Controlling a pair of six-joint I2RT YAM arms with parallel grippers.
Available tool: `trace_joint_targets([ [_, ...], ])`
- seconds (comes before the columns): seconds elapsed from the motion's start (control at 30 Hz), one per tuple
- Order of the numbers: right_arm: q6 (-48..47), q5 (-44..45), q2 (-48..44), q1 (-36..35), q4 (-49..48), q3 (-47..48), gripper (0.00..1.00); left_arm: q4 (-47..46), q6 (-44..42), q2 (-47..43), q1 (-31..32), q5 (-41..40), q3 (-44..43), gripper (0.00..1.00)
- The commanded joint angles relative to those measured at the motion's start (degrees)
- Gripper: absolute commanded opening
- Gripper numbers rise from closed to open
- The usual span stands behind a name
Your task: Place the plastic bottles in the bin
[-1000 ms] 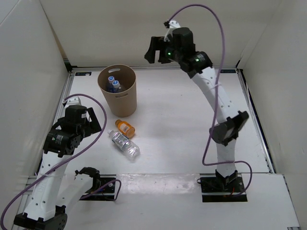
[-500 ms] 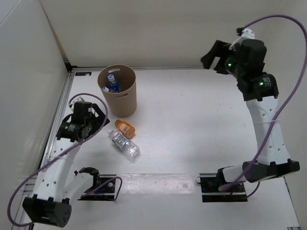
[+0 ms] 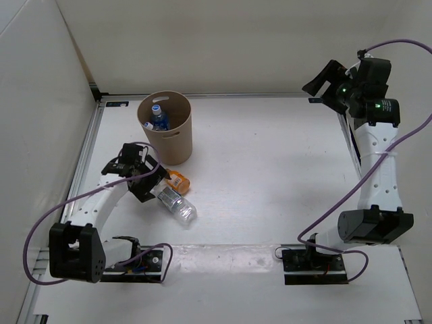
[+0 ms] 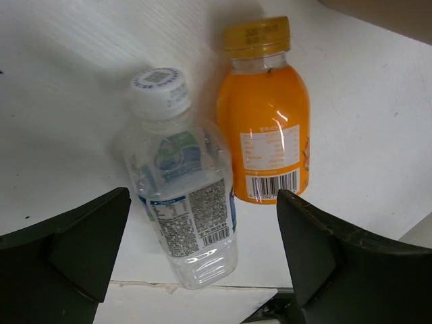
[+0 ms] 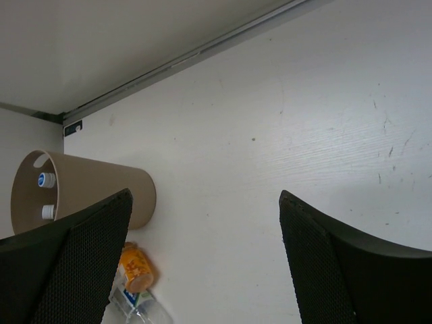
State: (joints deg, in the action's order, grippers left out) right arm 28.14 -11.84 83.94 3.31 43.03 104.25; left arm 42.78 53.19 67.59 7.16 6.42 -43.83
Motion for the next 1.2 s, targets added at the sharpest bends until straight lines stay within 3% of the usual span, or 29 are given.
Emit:
trace_joint_targets([
  [0.0,1.39,-2.23,-0.71,0.03,-2.15,-1.41,0.90,-0.34,-1.86,1.92,0.58,1.67,-2.66,1.00],
  [0.73,1.13,-1.26,-4.22,-1.64,-2.07,-8.00,0.90,-4.37,-0.63,5.27,0.58,4.04,3.49,0.96],
  [1.07,1.83,-1.17,-5.37,-0.85,-2.95,-10.11,0.90,-6.66,-0.45,8.61,0.40,5.27,3.06,0.69],
  [1.17,2.27,-1.17,-5.19,-0.76,-3.56,-10.56,0.90,-5.70,-0.54,8.08,-0.04,5.27,2.70,0.64],
])
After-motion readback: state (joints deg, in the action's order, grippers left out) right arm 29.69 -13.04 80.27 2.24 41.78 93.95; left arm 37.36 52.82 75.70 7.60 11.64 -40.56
